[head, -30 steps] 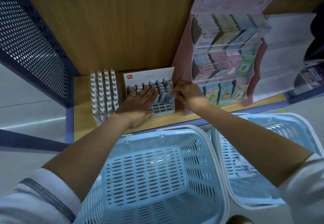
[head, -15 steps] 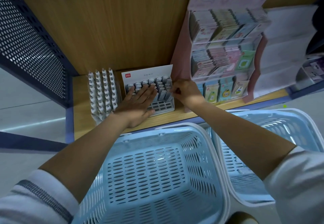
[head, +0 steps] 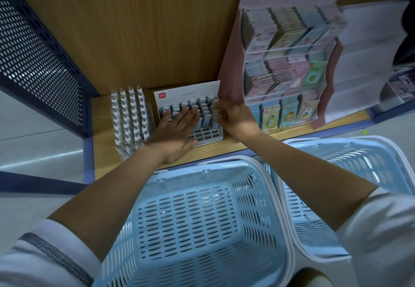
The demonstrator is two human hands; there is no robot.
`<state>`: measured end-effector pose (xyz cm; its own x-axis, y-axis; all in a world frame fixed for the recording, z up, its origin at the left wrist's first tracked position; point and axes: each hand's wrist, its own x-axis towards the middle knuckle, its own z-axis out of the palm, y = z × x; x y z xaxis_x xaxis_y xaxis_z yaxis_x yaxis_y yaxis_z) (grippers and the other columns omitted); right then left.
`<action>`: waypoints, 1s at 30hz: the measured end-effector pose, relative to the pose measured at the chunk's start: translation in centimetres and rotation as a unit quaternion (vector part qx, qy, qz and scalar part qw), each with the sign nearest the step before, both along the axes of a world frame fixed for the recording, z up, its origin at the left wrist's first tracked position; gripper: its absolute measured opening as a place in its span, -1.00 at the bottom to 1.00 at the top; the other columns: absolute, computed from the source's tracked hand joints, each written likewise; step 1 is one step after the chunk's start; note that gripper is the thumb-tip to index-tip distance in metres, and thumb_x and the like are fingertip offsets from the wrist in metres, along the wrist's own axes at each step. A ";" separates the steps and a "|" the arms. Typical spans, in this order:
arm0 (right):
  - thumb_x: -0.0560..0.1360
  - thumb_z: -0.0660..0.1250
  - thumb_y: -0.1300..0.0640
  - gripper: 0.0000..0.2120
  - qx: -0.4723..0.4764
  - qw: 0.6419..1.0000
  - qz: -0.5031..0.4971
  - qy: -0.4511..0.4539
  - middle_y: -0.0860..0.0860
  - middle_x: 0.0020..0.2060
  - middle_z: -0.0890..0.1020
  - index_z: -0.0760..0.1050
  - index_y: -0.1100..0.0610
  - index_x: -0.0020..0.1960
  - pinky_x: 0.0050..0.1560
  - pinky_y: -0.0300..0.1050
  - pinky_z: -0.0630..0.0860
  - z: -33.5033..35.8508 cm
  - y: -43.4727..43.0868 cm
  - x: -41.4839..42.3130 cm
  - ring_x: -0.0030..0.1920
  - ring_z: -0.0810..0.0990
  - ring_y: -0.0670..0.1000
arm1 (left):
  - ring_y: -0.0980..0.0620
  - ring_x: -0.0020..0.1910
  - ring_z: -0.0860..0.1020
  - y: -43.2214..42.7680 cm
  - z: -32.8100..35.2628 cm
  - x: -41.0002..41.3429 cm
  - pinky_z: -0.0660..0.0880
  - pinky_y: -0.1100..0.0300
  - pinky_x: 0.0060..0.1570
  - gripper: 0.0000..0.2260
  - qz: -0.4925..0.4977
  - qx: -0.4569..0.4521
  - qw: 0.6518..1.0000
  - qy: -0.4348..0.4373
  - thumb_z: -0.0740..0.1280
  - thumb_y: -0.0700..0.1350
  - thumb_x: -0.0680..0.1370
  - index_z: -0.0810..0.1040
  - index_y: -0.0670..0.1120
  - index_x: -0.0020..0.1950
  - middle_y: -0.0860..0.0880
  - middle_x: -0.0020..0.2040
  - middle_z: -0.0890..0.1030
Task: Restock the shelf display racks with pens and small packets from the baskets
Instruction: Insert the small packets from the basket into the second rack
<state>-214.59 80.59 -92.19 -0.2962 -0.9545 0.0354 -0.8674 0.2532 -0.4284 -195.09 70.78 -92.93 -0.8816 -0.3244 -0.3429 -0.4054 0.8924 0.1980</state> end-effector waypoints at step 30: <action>0.29 0.55 -0.06 -0.34 0.403 0.912 0.073 -0.030 0.05 0.21 0.42 0.35 0.09 0.27 0.19 -0.07 0.37 -5.6 27.5 -15.1 0.21 0.37 0.07 | 0.08 0.56 0.06 16.7 4.5 -15.7 0.10 0.13 0.45 -0.44 -0.165 0.026 0.970 0.177 -0.04 0.16 0.63 0.01 -0.01 0.60 0.05 0.60 0.02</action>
<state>-229.67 108.11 -97.76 -0.1431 -0.6922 -0.7074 -0.8980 0.3912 -0.2012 -210.81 87.53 -88.46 -1.0000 0.0057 -0.0072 0.0031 0.9472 0.3207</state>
